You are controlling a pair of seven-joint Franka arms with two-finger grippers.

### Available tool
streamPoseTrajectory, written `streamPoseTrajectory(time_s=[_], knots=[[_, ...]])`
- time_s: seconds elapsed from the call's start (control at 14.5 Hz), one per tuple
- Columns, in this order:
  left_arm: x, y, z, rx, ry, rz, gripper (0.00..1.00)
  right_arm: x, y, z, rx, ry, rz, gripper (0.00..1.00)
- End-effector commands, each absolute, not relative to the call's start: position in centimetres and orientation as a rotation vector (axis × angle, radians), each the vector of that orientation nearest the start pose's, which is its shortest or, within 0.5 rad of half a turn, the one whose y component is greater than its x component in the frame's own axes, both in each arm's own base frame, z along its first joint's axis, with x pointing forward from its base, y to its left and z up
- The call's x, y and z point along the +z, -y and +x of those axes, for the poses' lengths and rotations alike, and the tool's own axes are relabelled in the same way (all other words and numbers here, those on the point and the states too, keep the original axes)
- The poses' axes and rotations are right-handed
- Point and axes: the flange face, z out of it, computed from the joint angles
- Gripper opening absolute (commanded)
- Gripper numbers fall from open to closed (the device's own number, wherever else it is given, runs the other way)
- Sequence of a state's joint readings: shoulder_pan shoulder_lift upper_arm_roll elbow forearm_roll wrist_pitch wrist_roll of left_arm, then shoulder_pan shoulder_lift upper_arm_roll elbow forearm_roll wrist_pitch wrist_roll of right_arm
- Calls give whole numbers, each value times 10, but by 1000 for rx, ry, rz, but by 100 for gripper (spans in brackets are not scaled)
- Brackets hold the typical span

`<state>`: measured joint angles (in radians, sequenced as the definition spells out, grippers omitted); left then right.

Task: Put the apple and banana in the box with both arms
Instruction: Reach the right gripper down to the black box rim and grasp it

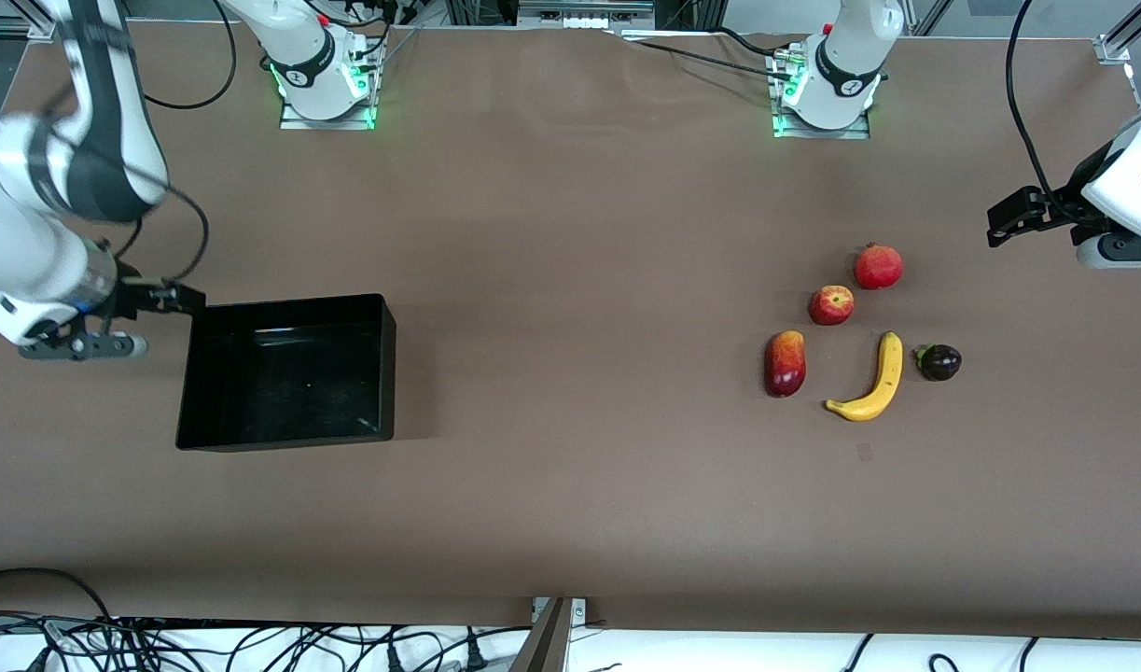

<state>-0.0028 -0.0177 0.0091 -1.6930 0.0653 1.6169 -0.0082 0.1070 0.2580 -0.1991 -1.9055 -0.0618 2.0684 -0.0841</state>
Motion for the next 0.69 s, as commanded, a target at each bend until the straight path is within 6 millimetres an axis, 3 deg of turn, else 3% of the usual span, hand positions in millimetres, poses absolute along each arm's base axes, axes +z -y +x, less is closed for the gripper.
streamPoseTrajectory(time_s=[0.0, 0.28, 0.41, 0.55, 0.62], knots=[[584, -10, 548, 91, 2, -3089, 100, 316, 74, 602, 162, 8, -3247, 100], [583, -10, 548, 93, 2, -3089, 100, 257, 98, 600, 163, -14, -3246, 100], [583, -10, 549, 90, 2, -3089, 100, 239, 100, 597, 157, -14, -3215, 89], [584, -10, 550, 83, 2, -3089, 100, 228, 104, 595, 174, -10, -3174, 45], [582, -10, 550, 90, 4, -3089, 100, 227, 103, 595, 174, -8, -3167, 13]])
